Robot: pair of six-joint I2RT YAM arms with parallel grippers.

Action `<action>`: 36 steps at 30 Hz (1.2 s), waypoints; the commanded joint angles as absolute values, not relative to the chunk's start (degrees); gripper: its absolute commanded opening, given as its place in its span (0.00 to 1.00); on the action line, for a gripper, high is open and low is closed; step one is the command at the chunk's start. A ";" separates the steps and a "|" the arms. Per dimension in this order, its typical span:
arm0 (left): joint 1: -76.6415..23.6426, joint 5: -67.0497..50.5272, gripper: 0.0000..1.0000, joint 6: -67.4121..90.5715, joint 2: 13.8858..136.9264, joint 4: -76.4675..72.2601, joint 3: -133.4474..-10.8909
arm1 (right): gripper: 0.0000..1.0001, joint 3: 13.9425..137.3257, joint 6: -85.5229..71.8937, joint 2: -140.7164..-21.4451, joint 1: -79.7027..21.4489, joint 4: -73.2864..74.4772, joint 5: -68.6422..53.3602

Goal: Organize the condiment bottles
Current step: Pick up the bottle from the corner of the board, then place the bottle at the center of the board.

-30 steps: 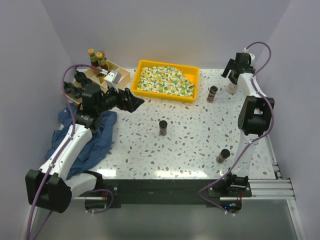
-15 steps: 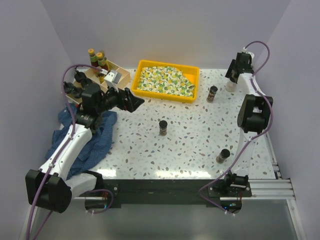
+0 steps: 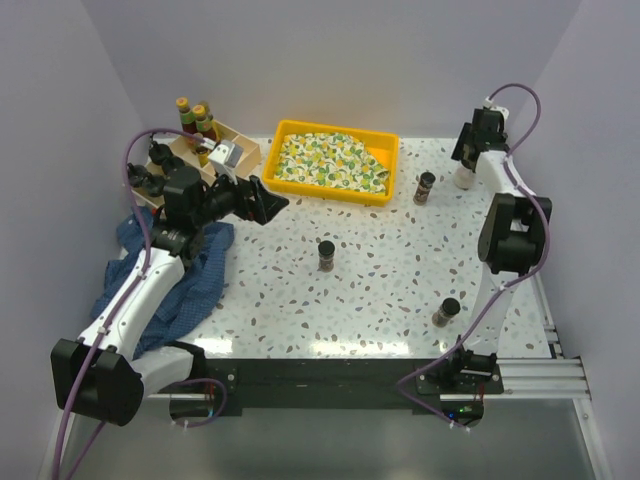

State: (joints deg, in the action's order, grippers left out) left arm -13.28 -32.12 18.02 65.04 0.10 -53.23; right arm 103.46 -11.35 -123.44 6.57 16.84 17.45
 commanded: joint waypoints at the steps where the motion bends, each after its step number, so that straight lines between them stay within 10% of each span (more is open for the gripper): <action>1: -13.45 -31.64 1.00 18.02 64.16 -2.11 -53.26 | 0.41 100.92 -11.33 -112.35 4.40 15.03 23.11; 36: -13.45 -21.54 1.00 15.73 61.17 2.20 -53.35 | 0.37 52.50 -18.54 -58.98 -42.51 28.75 25.05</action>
